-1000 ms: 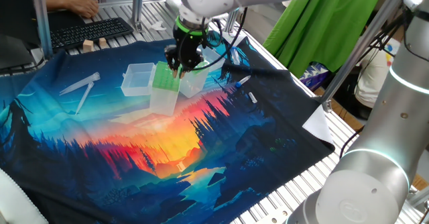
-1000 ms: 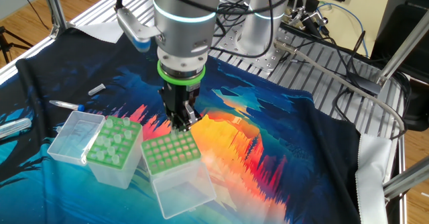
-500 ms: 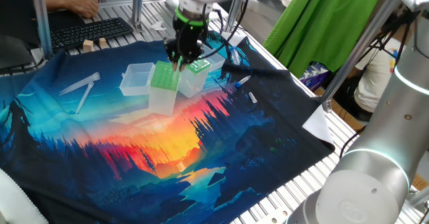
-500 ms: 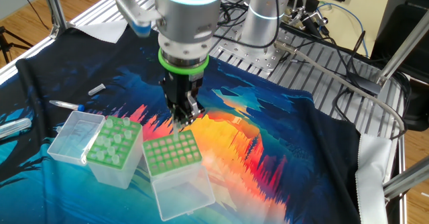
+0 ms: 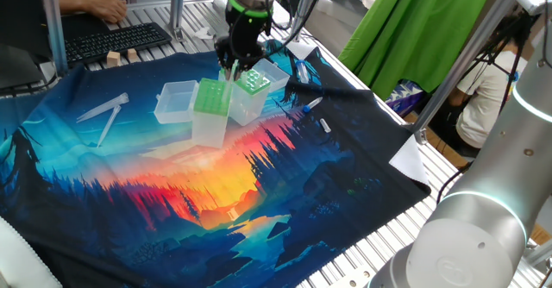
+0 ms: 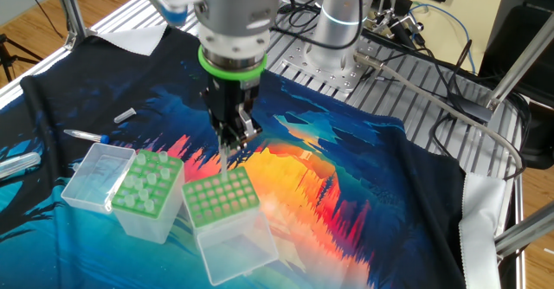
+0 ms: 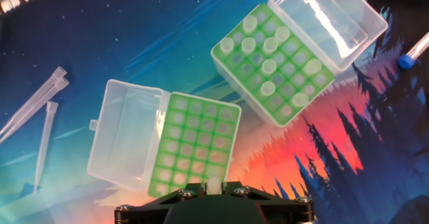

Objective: Transfer all large pipette tips from one holder to another

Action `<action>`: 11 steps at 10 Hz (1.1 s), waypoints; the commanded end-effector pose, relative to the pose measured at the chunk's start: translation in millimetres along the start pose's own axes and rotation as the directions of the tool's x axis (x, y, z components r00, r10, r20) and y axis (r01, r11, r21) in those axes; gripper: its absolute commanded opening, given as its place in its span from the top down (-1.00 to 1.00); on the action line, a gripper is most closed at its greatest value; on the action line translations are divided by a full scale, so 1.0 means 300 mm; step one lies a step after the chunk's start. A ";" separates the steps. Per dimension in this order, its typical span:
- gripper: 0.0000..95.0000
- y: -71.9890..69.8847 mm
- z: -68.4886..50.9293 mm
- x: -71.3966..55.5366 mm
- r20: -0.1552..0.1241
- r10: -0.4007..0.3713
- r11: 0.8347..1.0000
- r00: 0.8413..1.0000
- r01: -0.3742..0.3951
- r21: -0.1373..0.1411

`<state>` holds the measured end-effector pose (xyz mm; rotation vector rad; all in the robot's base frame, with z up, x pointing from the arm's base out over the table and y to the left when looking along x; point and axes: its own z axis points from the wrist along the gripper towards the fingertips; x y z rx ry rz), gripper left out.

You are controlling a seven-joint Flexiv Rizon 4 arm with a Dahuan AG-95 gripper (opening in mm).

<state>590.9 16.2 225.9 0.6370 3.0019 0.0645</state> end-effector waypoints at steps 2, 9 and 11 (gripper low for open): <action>1.00 0.002 -0.048 -0.007 -0.009 0.007 1.000 1.000 -0.007 -0.007; 1.00 0.020 -0.187 -0.036 -0.033 -0.007 1.000 0.999 0.007 -0.008; 1.00 0.023 -0.215 -0.044 -0.044 -0.011 1.000 0.999 0.011 -0.005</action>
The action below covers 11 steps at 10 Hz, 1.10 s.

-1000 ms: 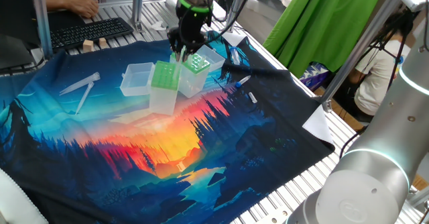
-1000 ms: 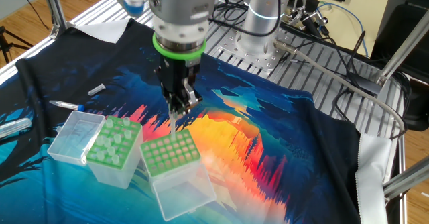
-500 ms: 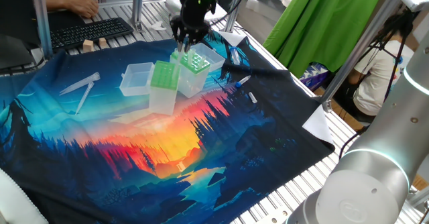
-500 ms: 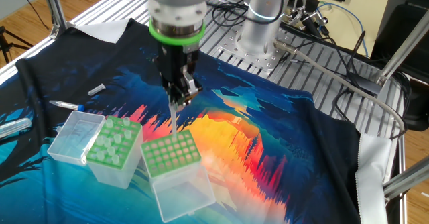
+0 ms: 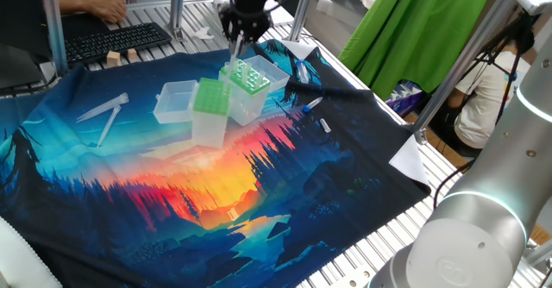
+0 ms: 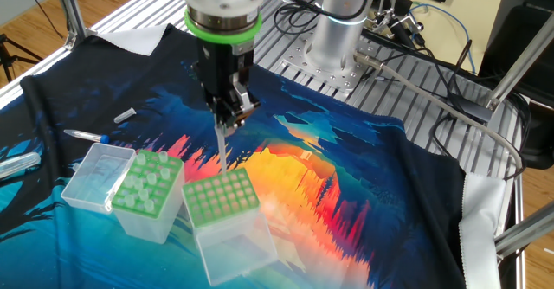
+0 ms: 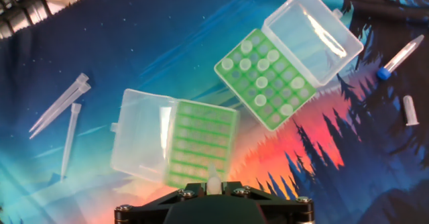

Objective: Transfer all large pipette tips from one holder to another

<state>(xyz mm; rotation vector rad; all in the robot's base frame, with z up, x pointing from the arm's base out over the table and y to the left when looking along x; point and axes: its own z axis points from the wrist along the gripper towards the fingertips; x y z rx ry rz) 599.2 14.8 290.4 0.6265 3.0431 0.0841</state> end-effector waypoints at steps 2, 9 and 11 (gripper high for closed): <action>1.00 0.002 -0.026 -0.010 0.000 -0.027 0.999 1.000 0.027 0.018; 1.00 -0.117 -0.062 -0.172 -0.011 -0.172 0.984 0.985 0.172 0.045; 1.00 -0.149 -0.067 -0.224 -0.010 -0.205 0.978 0.979 0.205 0.045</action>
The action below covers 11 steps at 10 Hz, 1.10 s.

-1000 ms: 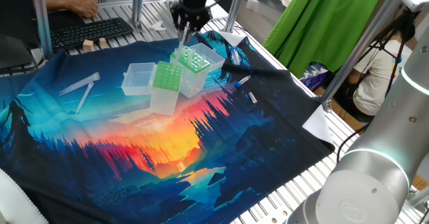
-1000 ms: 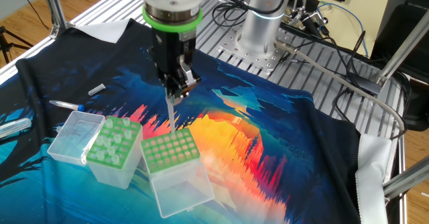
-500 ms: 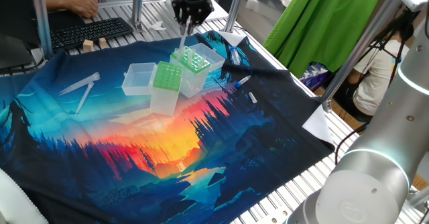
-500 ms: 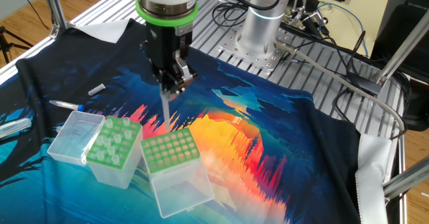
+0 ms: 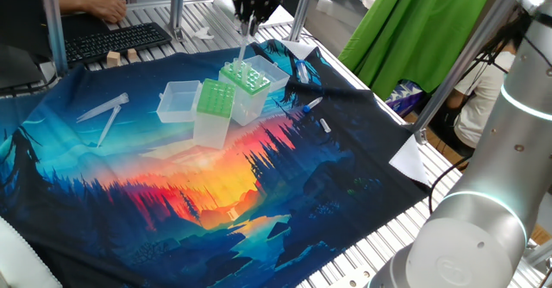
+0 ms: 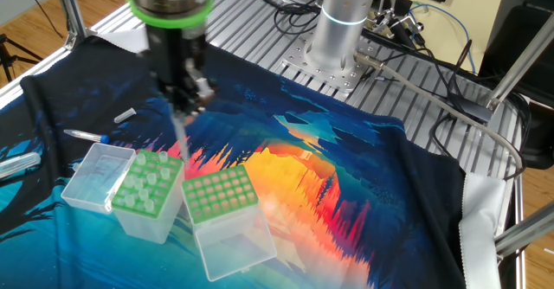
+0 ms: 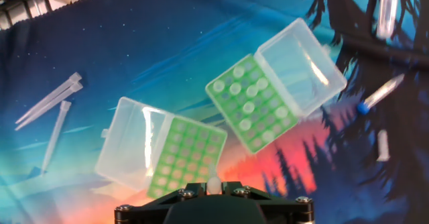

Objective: Transfer all large pipette tips from one holder to another

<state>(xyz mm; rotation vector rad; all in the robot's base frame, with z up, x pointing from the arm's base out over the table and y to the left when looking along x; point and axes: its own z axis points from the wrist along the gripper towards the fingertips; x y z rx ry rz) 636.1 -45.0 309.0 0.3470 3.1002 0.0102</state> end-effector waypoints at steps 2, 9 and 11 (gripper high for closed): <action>1.00 -0.067 0.005 -0.062 0.009 -0.055 0.998 0.998 0.055 -0.001; 1.00 -0.164 0.028 -0.116 0.014 -0.110 0.994 0.994 0.110 -0.005; 1.00 -0.189 0.047 -0.127 0.014 -0.120 0.993 0.993 0.121 -0.009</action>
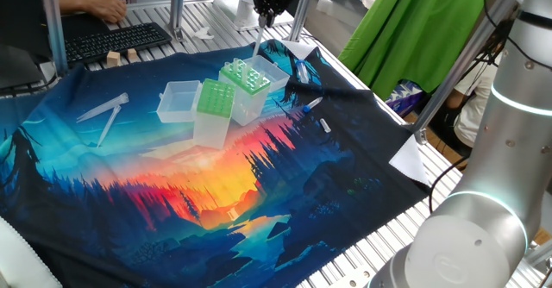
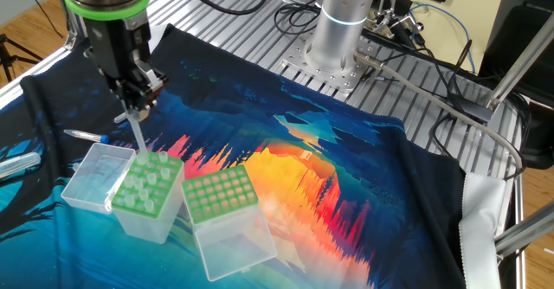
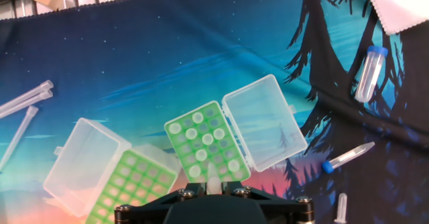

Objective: Transfer all large pipette tips from one holder to another

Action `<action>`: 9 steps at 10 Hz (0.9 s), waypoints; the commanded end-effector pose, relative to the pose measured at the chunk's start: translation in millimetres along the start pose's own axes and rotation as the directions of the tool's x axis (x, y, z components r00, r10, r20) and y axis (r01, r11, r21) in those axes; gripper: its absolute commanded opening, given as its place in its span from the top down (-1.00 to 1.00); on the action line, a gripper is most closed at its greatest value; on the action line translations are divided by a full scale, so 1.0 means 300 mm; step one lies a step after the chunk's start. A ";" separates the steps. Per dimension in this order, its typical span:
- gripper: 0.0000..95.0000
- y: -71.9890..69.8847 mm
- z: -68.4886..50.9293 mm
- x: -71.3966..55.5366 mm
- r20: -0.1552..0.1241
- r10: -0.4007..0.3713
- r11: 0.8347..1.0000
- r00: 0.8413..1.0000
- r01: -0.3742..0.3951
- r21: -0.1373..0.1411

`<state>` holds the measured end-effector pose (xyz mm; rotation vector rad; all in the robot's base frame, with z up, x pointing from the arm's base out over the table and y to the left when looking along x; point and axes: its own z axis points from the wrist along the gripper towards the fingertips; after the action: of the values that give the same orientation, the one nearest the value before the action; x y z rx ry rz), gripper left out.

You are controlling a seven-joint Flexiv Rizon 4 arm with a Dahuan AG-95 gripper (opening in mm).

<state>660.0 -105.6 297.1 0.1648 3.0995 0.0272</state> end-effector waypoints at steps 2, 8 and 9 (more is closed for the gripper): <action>1.00 -0.019 0.016 -0.006 -0.003 0.001 1.000 1.000 -0.001 0.002; 1.00 -0.013 0.059 -0.005 -0.004 0.005 1.000 1.000 -0.005 0.003; 1.00 -0.009 0.067 -0.004 -0.002 0.005 1.000 1.000 -0.005 0.005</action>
<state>662.0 -107.9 277.0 0.1755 3.1002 0.0200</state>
